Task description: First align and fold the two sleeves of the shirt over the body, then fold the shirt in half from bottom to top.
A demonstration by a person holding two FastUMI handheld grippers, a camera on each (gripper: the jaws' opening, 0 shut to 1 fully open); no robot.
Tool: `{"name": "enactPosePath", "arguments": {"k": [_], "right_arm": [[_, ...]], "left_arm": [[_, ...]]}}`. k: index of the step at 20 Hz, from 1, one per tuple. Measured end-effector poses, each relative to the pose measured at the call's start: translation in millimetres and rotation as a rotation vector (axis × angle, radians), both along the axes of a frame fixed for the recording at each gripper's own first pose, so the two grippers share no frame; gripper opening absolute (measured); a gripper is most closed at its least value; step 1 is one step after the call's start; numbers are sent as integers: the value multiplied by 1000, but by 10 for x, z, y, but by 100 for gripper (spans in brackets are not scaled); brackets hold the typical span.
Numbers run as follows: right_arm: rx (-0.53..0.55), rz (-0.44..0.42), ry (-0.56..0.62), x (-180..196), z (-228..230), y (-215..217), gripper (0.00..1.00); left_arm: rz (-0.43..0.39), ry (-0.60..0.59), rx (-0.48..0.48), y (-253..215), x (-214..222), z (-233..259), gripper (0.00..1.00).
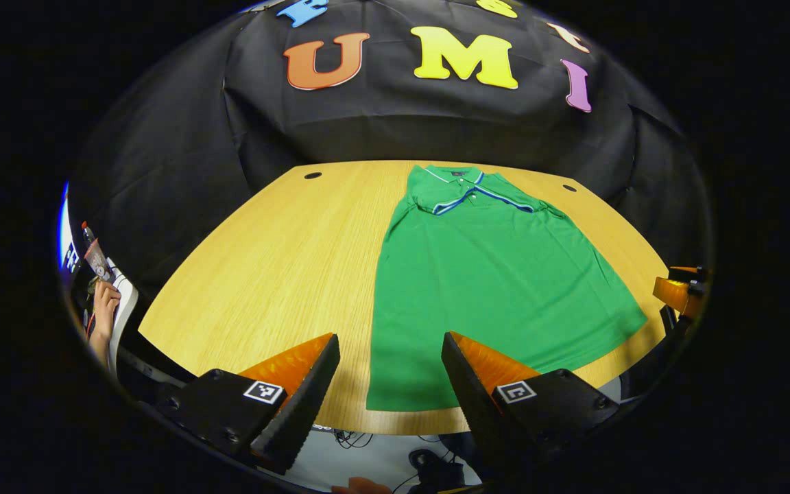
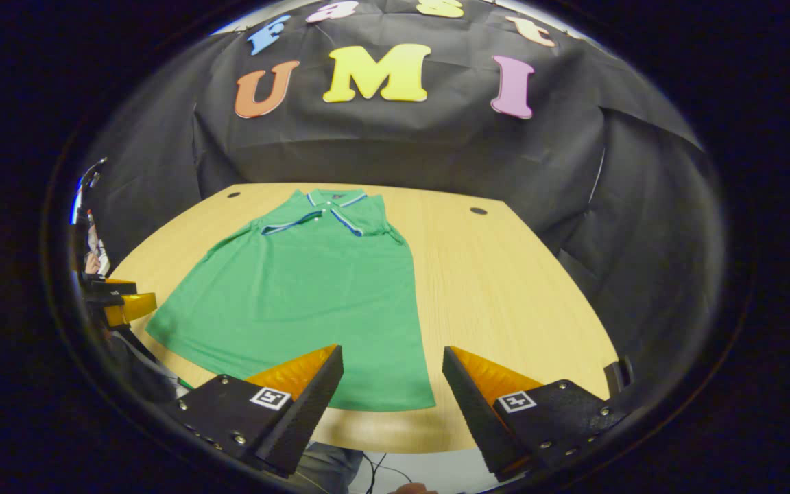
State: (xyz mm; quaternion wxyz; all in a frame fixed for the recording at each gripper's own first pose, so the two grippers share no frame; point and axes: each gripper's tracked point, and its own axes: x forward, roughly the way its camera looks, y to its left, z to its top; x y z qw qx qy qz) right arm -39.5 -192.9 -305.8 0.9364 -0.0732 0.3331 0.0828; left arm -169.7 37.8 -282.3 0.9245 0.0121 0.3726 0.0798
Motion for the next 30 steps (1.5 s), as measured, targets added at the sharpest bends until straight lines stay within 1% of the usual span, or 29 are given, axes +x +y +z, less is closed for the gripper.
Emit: {"name": "enactPosePath", "arguments": {"k": [1, 4, 7, 9, 10, 12, 14, 16, 17, 18, 19, 21, 22, 23, 25, 26, 28, 30], "right_arm": [[2, -15, 21, -16, -91, -51, 94], [7, -31, 79, 32, -300, -72, 94], [9, -32, 122, 18, -450, -78, 93], [2, -28, 150, 12, -539, -61, 93], [-3, -23, 162, -13, -575, -58, 93], [-10, -14, 196, -61, -614, -53, 94], [1, -21, 206, -62, -657, -30, 96], [8, -29, 228, -72, -645, -12, 98], [15, -21, 233, -75, -634, 31, 93], [26, -10, 241, -73, -653, 110, 72], [59, -3, 245, -46, -653, 187, 51], [110, -43, 246, -19, -651, 251, 10], [112, -50, 264, -61, -677, 251, 5], [112, -41, 263, -43, -663, 268, 1], [106, -17, 272, -44, -647, 274, 1], [111, -18, 273, -38, -649, 267, 1], [121, -31, 286, -20, -636, 270, 1], [118, -29, 287, 9, -604, 283, 1]], "left_arm": [[5, 18, -4, -5, -14, -79, 97], [19, 63, -1, 3, -54, -244, 97], [18, 78, 10, -1, -66, -314, 97], [22, 108, 1, -22, -99, -413, 97], [22, 90, 1, -29, -58, -381, 97], [27, 94, 0, -37, -37, -407, 97], [18, 95, -12, -82, 11, -439, 98], [57, 98, -33, -74, -14, -441, 98], [57, 103, -30, -93, 2, -432, 97], [41, 108, -25, -128, 41, -424, 95], [37, 105, -24, -157, 74, -428, 65], [59, 87, -13, -152, 83, -427, 6], [65, 84, -13, -149, 83, -429, 4], [67, 89, -22, -151, 87, -429, 4], [64, 95, -53, -157, 85, -428, 3], [66, 90, -63, -150, 88, -412, 3], [67, 76, -62, -154, 99, -388, 3], [48, 70, -51, -174, 128, -332, 3]]}}
